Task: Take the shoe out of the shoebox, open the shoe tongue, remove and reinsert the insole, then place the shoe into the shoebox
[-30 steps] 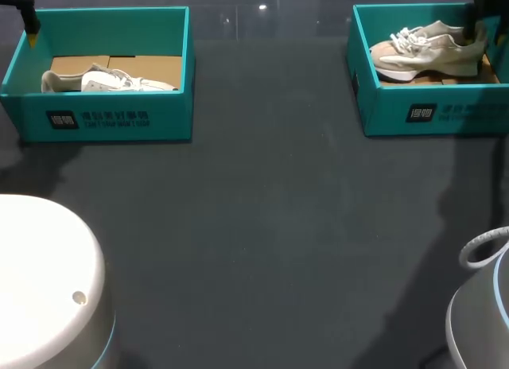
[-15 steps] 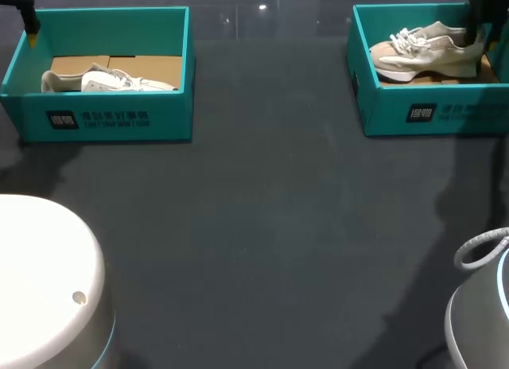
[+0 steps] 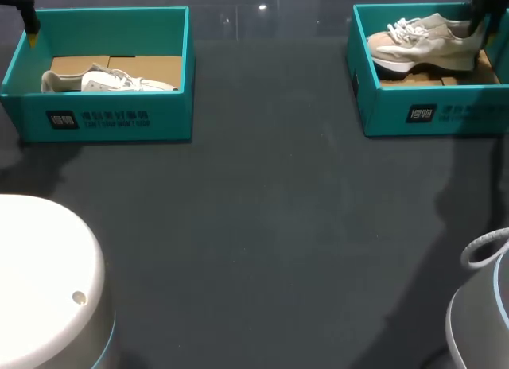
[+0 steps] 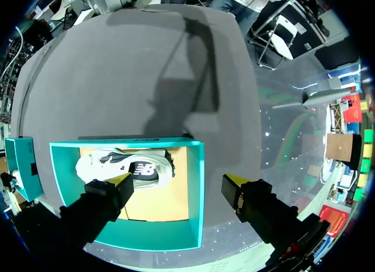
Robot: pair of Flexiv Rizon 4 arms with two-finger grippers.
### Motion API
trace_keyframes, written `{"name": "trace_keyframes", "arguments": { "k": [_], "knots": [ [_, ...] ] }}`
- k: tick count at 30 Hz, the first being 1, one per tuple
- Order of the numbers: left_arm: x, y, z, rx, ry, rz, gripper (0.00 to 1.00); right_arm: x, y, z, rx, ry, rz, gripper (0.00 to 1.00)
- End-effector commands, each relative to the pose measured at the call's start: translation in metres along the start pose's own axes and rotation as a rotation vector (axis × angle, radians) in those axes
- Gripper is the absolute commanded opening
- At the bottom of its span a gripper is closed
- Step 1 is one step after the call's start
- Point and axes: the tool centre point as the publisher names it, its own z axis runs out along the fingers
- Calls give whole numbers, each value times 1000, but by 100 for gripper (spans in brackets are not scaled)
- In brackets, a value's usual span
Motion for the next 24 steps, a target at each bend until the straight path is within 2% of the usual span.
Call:
{"name": "trace_keyframes", "arguments": {
  "k": [1,17,24],
  "knots": [
    [0,-1,0,-2,2,1,100,-4,-8,-33,-9,-10,6,0],
    [0,-1,0,-2,2,1,100,-24,-42,-125,-66,-52,-14,0],
    [0,-1,0,-2,2,1,100,-35,-54,-174,-92,-56,-6,0]
  ]
}}
